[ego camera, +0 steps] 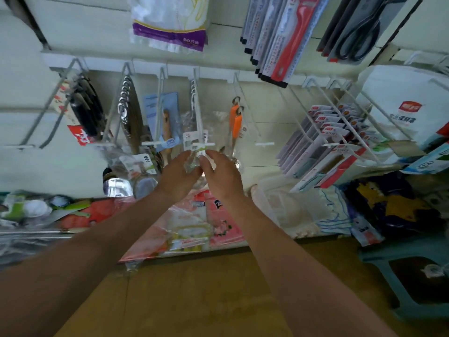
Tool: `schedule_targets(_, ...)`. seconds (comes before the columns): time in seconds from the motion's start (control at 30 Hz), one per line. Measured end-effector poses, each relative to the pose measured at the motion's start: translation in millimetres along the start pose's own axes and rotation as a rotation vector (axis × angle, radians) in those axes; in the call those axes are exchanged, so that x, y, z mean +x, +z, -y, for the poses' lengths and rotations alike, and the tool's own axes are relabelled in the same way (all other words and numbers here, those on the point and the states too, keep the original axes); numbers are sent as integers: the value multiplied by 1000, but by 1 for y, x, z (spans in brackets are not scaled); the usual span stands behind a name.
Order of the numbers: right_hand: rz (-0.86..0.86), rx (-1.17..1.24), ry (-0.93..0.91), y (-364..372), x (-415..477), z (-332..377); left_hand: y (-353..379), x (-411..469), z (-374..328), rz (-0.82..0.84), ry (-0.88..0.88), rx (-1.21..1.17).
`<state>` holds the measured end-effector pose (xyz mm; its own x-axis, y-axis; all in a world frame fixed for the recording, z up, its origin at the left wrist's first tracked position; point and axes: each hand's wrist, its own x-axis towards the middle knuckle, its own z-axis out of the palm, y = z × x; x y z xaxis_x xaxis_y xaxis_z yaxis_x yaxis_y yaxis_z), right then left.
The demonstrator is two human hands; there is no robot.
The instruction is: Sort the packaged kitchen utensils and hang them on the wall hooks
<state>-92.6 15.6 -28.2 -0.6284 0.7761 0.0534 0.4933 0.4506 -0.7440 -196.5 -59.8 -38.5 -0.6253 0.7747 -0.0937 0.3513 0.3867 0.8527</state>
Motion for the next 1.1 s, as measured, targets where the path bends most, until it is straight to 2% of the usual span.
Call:
schedule_targets(0.1,65,-112,-77,26,-15,17,-34,-25,22,-11,48,40)
schedule_targets(0.2,150,-174,-174,66,-34,43,-77,-56,62,-89,88,213)
schedule_targets(0.4,317,-226,-399,170,-84,139,-210,-141,153,-323,-57,430)
schedule_targets(0.7,569,-195,-768,347,-183,341,-432,-316,270,-648,-328,446)
schedule_targets(0.83,628,-211,-914,410,-245,426,-508,-400,299,-798,-383,451)
schedule_targets(1.1,774,-164,-1073,516,-381,568,-636,-559,360,-927,-556,492)
